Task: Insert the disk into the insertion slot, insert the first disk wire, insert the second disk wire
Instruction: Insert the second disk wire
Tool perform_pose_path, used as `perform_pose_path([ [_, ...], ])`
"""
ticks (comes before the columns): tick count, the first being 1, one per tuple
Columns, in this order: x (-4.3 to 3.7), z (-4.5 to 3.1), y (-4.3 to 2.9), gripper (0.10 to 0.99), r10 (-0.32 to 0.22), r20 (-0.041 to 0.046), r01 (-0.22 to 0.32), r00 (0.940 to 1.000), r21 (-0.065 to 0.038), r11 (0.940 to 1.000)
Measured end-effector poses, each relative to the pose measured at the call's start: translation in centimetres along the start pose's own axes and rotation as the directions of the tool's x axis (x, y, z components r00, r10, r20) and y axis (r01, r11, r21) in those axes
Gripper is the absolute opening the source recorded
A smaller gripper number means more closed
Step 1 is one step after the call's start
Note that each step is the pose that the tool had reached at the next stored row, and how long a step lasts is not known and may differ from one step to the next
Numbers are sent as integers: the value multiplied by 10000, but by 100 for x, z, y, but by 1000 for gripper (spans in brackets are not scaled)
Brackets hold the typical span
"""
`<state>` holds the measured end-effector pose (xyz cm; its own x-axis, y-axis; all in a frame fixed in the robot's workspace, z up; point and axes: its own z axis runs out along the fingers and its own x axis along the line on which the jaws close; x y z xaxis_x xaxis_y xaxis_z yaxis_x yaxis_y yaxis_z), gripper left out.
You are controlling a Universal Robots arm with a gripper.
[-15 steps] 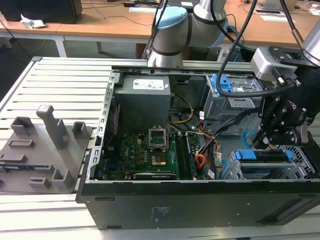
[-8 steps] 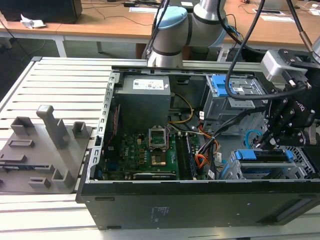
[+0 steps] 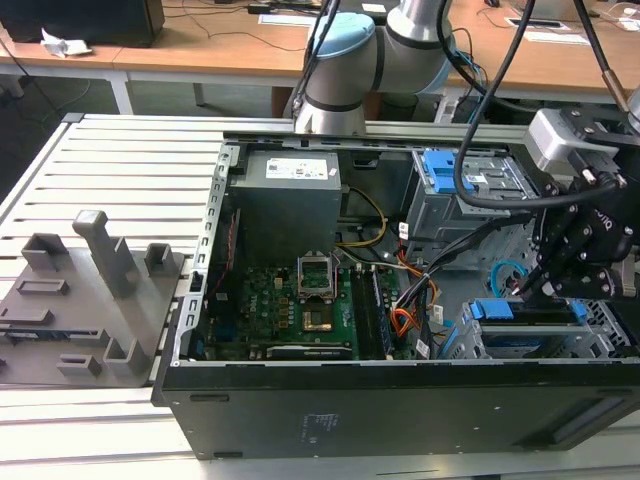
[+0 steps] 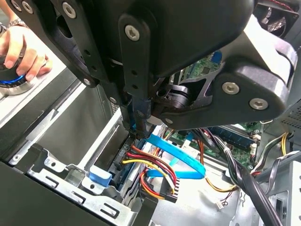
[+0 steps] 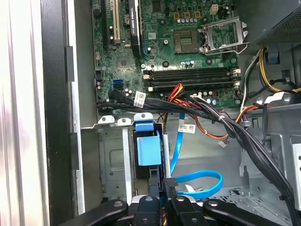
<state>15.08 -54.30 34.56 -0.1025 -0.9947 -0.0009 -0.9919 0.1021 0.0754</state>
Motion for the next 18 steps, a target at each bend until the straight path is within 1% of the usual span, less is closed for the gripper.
perform_pose_path([
  [3,1,31,-2,165,0,-1,0,10000,0,10000],
  [5,1,46,-3,165,-1,15,1,10000,-3,10000],
  [7,5,55,-4,165,-2,30,2,10000,-3,10000],
  [16,10,79,-7,165,-5,25,5,10000,-3,10000],
  [17,10,82,-7,173,-5,30,5,10000,-3,10000],
  [18,10,82,-7,239,-5,28,5,10000,-3,10000],
])
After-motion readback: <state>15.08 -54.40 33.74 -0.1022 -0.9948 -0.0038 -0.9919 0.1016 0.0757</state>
